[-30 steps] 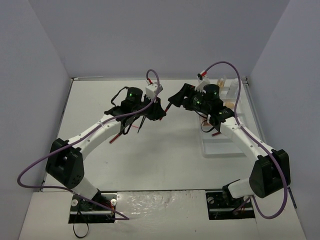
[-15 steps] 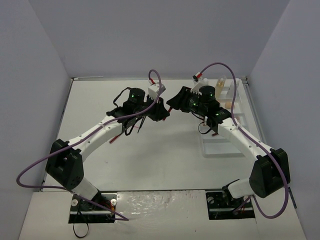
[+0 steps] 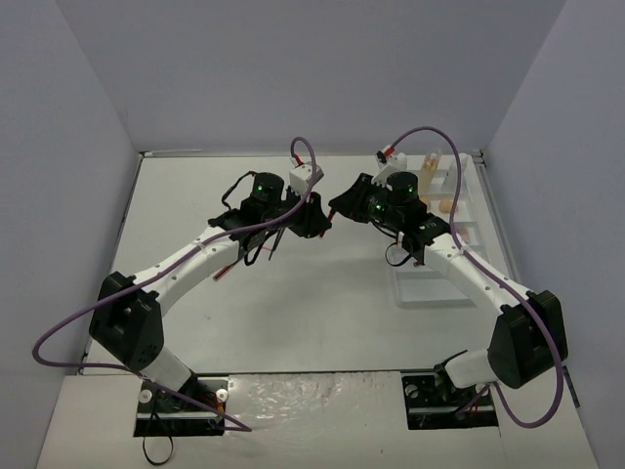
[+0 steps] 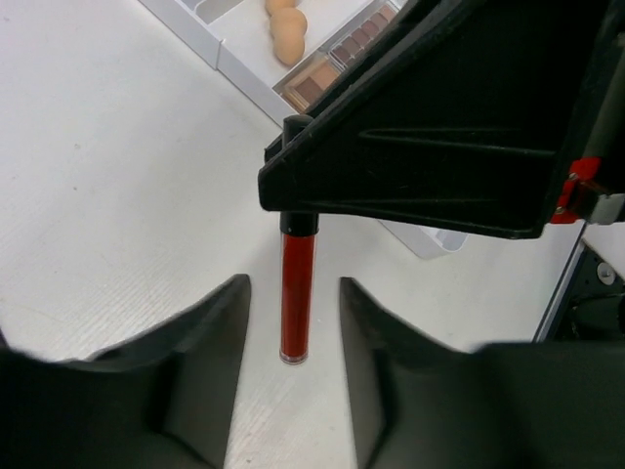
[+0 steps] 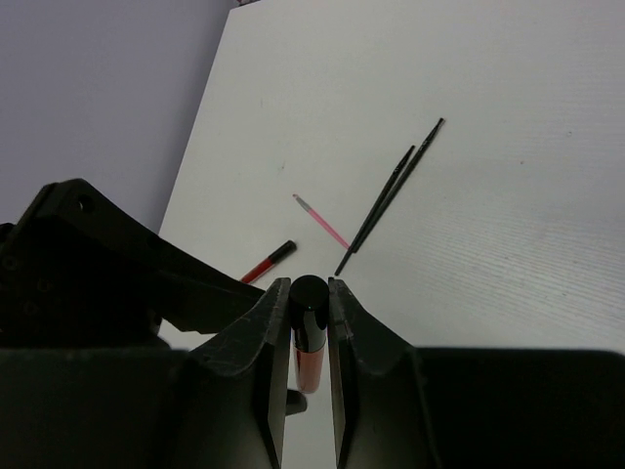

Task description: Organize the makeup

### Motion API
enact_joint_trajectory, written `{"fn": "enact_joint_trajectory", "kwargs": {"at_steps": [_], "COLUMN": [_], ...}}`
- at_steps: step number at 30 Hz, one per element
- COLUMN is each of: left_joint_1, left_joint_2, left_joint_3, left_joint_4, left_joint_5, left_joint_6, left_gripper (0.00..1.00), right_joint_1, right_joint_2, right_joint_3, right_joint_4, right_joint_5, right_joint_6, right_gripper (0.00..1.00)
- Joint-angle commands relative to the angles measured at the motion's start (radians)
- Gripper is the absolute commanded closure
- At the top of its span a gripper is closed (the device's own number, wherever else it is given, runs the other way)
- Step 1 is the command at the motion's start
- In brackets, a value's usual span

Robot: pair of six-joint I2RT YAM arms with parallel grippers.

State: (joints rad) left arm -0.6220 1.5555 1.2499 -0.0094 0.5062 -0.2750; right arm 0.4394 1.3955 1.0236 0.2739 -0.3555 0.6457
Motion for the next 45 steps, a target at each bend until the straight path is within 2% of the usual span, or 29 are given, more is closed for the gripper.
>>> {"fn": "enact_joint_trajectory", "kwargs": {"at_steps": [1, 4, 6, 14, 18, 25, 28, 34, 40, 45], "left_joint_1": [0.0, 0.004, 0.016, 0.151, 0.231, 0.255, 0.257, 0.271, 0.281, 0.289], "left_joint_2": [-0.058, -0.074, -0.094, -0.229, -0.294, -0.344, -0.353, -0.366, -0.341, -0.293], "left_joint_3": [0.029, 0.009, -0.005, -0.102, -0.149, -0.2, -0.215, -0.264, -0.295, -0.31], "left_joint_4": [0.019, -0.04, -0.076, -0.217, -0.285, -0.377, -0.391, -0.421, -0.424, -0.423], "left_joint_5": [-0.098, -0.179, -0.25, -0.426, -0.488, -0.575, -0.587, -0.595, -0.569, -0.541], "left_joint_6": [0.007, 0.02, 0.029, 0.033, 0.052, 0.111, 0.12, 0.15, 0.175, 0.212], "left_gripper": [0.32, 0.09, 0.03, 0.03, 0.03, 0.03, 0.03, 0.04, 0.09, 0.19], "right_joint_1": [-0.044, -0.138, -0.194, -0.477, -0.51, -0.551, -0.551, -0.556, -0.563, -0.564], "right_joint_2": [-0.081, -0.14, -0.181, -0.305, -0.283, -0.205, -0.168, -0.138, -0.123, -0.168], "right_joint_3": [-0.043, -0.09, -0.126, -0.299, -0.353, -0.416, -0.423, -0.469, -0.45, -0.38], "right_joint_4": [0.005, -0.025, -0.069, -0.141, -0.142, -0.092, -0.079, -0.044, -0.039, -0.06], "right_joint_5": [0.109, 0.127, 0.161, 0.182, 0.213, 0.238, 0.238, 0.255, 0.243, 0.205], "right_joint_6": [-0.028, -0.008, -0.008, 0.085, 0.161, 0.233, 0.235, 0.255, 0.255, 0.207], "right_gripper": [1.0, 1.0, 1.0, 1.0, 1.0, 1.0, 0.96, 0.71, 0.45, 0.3]}}
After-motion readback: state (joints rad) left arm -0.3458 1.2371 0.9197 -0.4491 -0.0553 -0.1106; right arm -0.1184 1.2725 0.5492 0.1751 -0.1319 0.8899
